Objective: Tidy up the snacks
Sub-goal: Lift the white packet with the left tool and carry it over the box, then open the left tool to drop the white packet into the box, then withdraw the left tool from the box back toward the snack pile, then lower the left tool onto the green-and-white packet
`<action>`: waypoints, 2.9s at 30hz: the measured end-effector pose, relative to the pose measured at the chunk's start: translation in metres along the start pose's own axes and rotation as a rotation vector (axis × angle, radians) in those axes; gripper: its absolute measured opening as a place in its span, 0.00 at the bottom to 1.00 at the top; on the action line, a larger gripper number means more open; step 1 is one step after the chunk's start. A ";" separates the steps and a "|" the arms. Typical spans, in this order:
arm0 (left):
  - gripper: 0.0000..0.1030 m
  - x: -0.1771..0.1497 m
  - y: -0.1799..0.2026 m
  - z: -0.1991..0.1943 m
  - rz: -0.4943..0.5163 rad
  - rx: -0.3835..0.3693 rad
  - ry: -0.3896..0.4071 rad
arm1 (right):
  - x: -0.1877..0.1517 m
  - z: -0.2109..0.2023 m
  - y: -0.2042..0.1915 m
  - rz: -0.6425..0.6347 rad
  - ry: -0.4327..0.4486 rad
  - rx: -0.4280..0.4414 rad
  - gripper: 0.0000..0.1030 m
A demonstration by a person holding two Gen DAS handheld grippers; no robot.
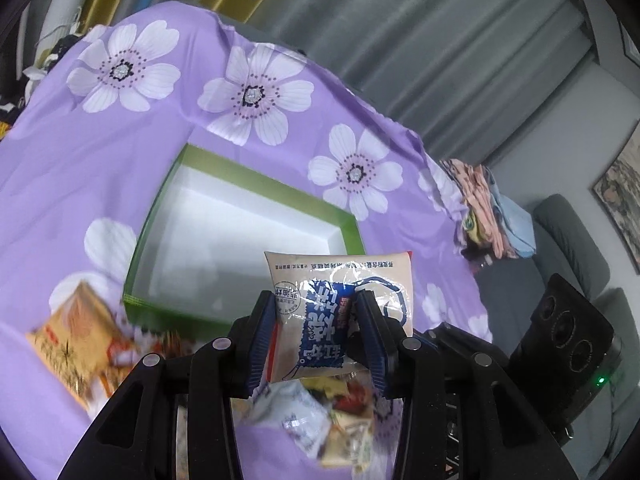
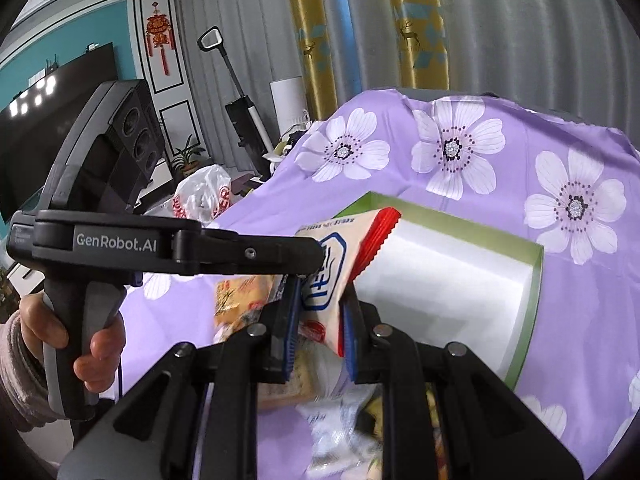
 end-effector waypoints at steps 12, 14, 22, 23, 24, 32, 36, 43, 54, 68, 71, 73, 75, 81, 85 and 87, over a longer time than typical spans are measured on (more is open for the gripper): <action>0.41 0.023 -0.035 0.060 -0.058 0.024 -0.069 | -0.003 0.056 0.039 0.041 -0.099 -0.041 0.19; 0.41 0.021 -0.037 0.071 -0.049 0.039 -0.088 | -0.006 0.064 0.041 0.039 -0.116 -0.054 0.19; 0.85 0.028 -0.049 0.076 -0.068 0.101 -0.092 | -0.008 0.058 0.073 0.060 -0.122 -0.212 0.55; 0.87 0.030 -0.051 0.069 -0.070 0.109 -0.074 | -0.007 0.053 0.076 0.070 -0.111 -0.213 0.56; 0.87 0.031 -0.052 0.065 -0.069 0.118 -0.067 | -0.006 0.045 0.081 0.084 -0.102 -0.219 0.58; 0.91 0.021 -0.056 0.022 -0.034 0.205 -0.033 | -0.022 -0.020 0.097 0.165 -0.049 -0.263 0.69; 0.92 0.002 -0.046 0.007 0.006 0.227 -0.038 | -0.038 -0.045 0.092 0.193 -0.037 -0.265 0.73; 0.92 -0.044 -0.017 -0.010 0.073 0.204 -0.071 | -0.076 -0.075 0.073 0.209 -0.062 -0.268 0.73; 0.92 -0.115 -0.002 -0.012 0.140 0.211 -0.151 | -0.140 -0.094 0.043 0.180 -0.166 -0.262 0.73; 0.92 -0.158 0.025 -0.001 0.256 0.220 -0.223 | -0.176 -0.087 0.026 0.125 -0.218 -0.269 0.73; 0.92 -0.164 0.030 0.006 0.274 0.212 -0.236 | -0.180 -0.084 0.025 0.137 -0.218 -0.239 0.73; 0.92 -0.168 0.034 0.011 0.283 0.200 -0.250 | -0.182 -0.083 0.026 0.147 -0.216 -0.224 0.73; 0.92 -0.172 0.037 0.016 0.283 0.185 -0.259 | -0.185 -0.081 0.026 0.156 -0.215 -0.215 0.73; 0.92 -0.179 0.043 0.024 0.246 0.119 -0.279 | -0.193 -0.079 0.026 0.190 -0.203 -0.175 0.73; 0.92 -0.182 0.055 0.028 0.251 0.079 -0.276 | -0.194 -0.076 0.022 0.209 -0.187 -0.138 0.73; 0.92 -0.183 0.059 0.031 0.267 0.075 -0.282 | -0.194 -0.074 0.020 0.208 -0.187 -0.128 0.73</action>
Point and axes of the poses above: each gripper's, at about its wrist camera, not at the fingertips, and z roughly the way its jaws point, y to its right, x to its top, the point moved 10 cm from there along z, roughly the way its jaws point
